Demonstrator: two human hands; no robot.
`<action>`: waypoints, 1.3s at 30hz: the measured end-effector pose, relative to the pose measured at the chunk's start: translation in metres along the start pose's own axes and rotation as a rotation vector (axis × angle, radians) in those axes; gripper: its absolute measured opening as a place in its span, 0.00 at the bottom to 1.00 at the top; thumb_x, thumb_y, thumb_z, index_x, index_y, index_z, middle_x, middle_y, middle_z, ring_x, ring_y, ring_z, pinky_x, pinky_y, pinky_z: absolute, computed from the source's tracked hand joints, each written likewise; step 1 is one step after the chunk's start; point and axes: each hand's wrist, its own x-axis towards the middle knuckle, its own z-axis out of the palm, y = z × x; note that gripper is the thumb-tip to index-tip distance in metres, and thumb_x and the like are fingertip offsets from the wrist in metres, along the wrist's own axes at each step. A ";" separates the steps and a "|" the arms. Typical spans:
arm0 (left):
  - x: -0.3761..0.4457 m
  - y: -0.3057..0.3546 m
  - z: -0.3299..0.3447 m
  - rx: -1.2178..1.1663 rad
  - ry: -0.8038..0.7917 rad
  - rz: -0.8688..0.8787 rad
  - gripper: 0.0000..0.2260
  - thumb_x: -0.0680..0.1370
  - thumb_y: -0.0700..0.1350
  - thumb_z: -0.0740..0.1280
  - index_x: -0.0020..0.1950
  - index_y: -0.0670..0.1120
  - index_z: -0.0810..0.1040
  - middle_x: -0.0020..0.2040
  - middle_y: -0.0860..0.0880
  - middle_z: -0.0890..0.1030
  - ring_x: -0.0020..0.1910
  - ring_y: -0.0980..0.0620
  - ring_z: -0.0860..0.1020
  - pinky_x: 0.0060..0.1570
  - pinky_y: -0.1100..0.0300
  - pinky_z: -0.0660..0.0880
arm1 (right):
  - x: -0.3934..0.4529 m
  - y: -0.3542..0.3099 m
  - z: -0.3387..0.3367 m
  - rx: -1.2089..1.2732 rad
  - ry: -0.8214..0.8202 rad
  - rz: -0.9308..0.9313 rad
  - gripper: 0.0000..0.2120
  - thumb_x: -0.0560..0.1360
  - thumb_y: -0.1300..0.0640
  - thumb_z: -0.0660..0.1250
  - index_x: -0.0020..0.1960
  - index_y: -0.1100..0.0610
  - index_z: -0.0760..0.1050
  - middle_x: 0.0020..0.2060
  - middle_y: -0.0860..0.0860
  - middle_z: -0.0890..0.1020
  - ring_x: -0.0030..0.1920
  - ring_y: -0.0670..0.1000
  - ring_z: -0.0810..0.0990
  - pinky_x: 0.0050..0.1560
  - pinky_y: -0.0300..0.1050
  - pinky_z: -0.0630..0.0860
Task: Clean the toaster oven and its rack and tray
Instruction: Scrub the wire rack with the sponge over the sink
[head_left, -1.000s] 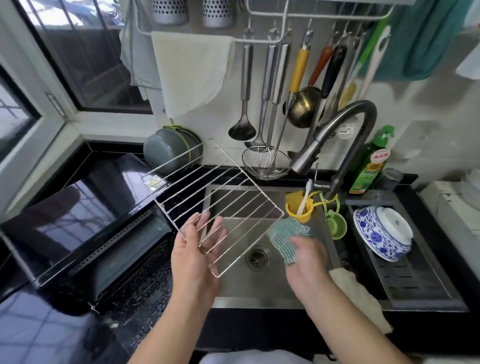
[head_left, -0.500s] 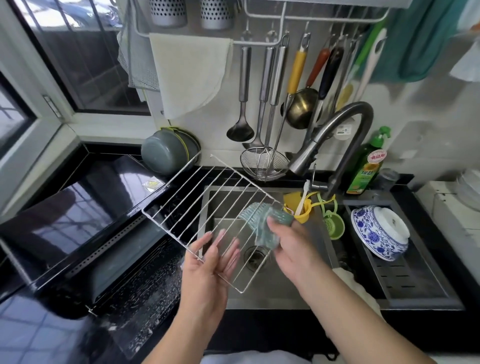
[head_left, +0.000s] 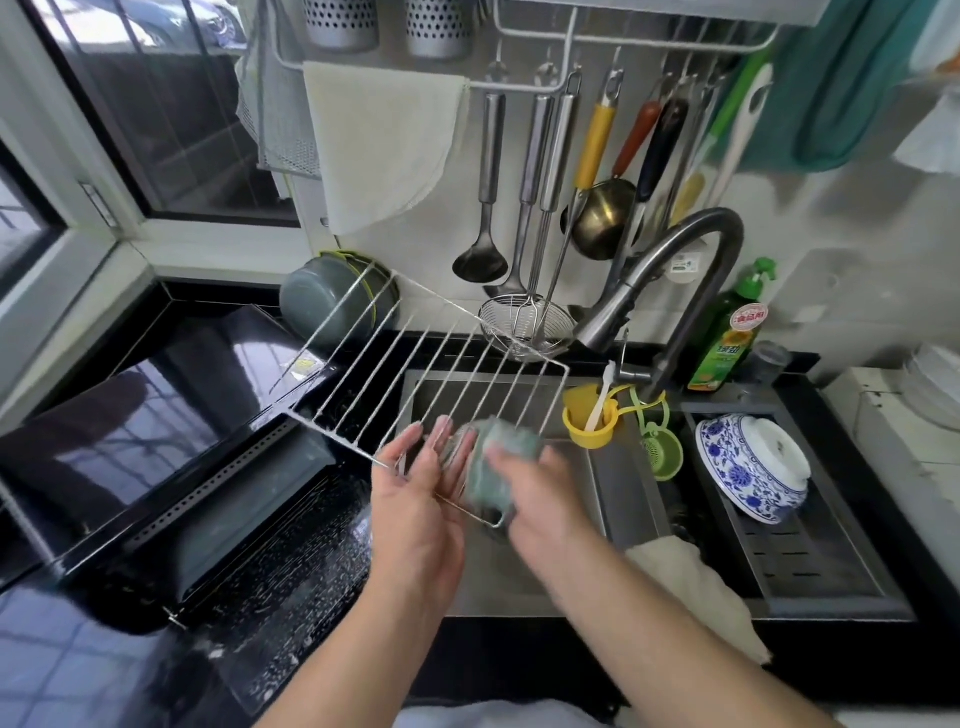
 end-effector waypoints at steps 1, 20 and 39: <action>-0.006 -0.001 0.000 0.025 -0.003 -0.006 0.10 0.85 0.33 0.57 0.63 0.44 0.72 0.62 0.39 0.83 0.57 0.39 0.85 0.50 0.51 0.85 | 0.014 -0.014 -0.006 0.031 0.087 -0.032 0.07 0.76 0.59 0.71 0.54 0.59 0.80 0.48 0.58 0.86 0.47 0.57 0.86 0.50 0.60 0.83; 0.004 -0.012 0.000 -0.038 0.087 -0.059 0.11 0.86 0.32 0.56 0.63 0.43 0.73 0.63 0.36 0.82 0.55 0.44 0.86 0.57 0.52 0.83 | -0.028 0.036 -0.003 -0.063 0.011 -0.014 0.14 0.72 0.71 0.68 0.52 0.56 0.79 0.47 0.57 0.86 0.48 0.57 0.86 0.54 0.60 0.81; 0.047 0.103 -0.028 0.821 -0.408 -0.626 0.11 0.81 0.28 0.58 0.60 0.38 0.73 0.63 0.34 0.82 0.51 0.35 0.85 0.42 0.55 0.85 | 0.018 -0.062 -0.052 -0.356 -0.419 0.195 0.13 0.74 0.64 0.69 0.58 0.65 0.76 0.51 0.61 0.85 0.52 0.59 0.85 0.59 0.55 0.79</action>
